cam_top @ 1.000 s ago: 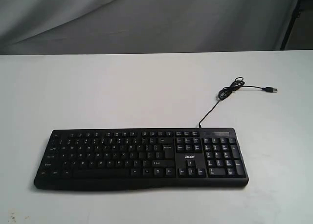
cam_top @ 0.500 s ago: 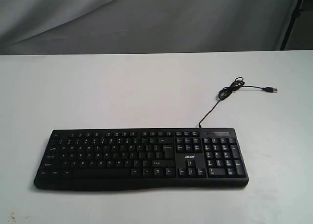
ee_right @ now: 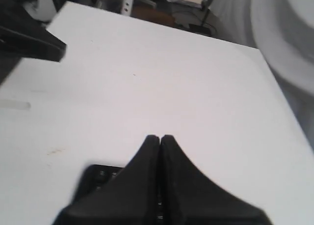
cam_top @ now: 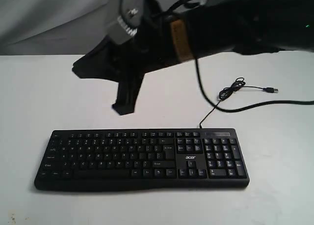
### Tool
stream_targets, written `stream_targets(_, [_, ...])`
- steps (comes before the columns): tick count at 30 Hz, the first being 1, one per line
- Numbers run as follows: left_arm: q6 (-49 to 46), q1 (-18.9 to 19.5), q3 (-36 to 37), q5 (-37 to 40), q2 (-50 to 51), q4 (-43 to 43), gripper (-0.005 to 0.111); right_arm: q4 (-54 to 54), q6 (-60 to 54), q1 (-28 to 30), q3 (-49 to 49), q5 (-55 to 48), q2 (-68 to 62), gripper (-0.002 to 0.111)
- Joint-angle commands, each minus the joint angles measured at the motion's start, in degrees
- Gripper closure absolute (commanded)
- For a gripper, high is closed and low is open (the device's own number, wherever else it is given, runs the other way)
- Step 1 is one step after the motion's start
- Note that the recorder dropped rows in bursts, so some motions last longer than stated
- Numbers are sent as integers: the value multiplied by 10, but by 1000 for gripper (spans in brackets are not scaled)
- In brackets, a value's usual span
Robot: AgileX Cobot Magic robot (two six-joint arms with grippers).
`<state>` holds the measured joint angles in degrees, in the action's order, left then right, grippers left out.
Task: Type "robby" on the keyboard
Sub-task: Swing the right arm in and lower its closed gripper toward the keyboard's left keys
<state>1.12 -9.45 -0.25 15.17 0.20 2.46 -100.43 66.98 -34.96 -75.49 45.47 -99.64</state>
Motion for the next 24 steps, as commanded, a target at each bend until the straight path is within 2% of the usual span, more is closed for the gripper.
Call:
stream_targets(1, [2, -4, 2, -3, -2, 3, 107, 5, -84, -56, -3, -182, 3, 108])
stream_targets(3, [2, -4, 2, -3, -2, 3, 107, 5, -127, -76, 4, -265, 12, 108])
stream_targets(8, [2, -4, 2, -3, -2, 3, 107, 5, -203, -142, 37, -562, 40, 108])
stream_targets(9, [2, -4, 2, -3, -2, 3, 107, 54, -204, -145, 36, -584, 46, 108])
stream_targets(14, [2, -4, 2, -3, -2, 3, 107, 297, -324, -123, 34, -508, 74, 108])
stream_targets(18, [2, -4, 2, -3, -2, 3, 107, 429, -428, -112, 34, -532, 77, 108])
stream_targets(20, [2, -4, 2, -3, -2, 3, 107, 475, -486, -112, 34, -548, 79, 108])
stream_targets(24, [2, -4, 2, -3, -2, 3, 107, 492, -549, -113, 34, -567, 96, 108])
